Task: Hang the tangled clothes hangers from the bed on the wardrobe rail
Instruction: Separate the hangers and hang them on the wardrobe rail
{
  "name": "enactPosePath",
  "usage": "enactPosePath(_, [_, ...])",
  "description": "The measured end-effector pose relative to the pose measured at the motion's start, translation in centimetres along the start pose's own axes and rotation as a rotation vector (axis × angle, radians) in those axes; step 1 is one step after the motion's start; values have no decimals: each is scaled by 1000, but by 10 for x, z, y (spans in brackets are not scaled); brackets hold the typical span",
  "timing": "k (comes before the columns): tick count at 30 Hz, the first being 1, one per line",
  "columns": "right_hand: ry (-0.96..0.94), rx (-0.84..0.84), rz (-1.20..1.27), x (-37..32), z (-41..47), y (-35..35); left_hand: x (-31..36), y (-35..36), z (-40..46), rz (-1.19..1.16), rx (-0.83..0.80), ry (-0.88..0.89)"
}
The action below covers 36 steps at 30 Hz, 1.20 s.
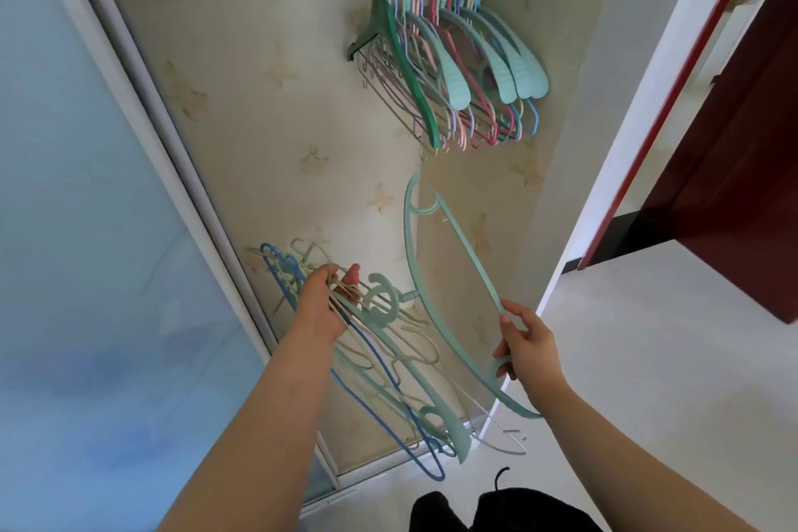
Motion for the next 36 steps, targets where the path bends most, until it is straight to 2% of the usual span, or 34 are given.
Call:
enactPosePath(4, [-19,-20,-35,0,-3,-4,3,-5,0,-63,-40,14])
enactPosePath(12, [-88,72,-178,-6,-18,8,-19,8,-10,-11,-123,-3])
enactPosePath(19, [-132,197,-16,-21,-25,14,-32,9,-19,10,-101,7])
enactPosePath(22, [-131,179,33,-25,-23,15,-32,3,-19,6,-67,14])
enactPosePath(26, [-128,137,-33,-15,-26,9,-23,4,-25,18,-66,47])
enactPosePath(30, [-113,124,-16,-11,-31,6,-25,8,-25,51,-88,14])
enactPosePath(33, [2,87,15,1,-27,8,-28,7,-19,83,-70,32])
enactPosePath(36, [294,-78,64,22,-27,17,-27,6,-17,137,-33,104])
Point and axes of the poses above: each hand's wrist, its own z-axis towards the middle knuckle, its own y-axis out of the palm, x = y × z, the point moved 9 cm from there along z, towards the middle knuckle, and after that the axes turned 15 degrees about -y, right-handed, at the moved point
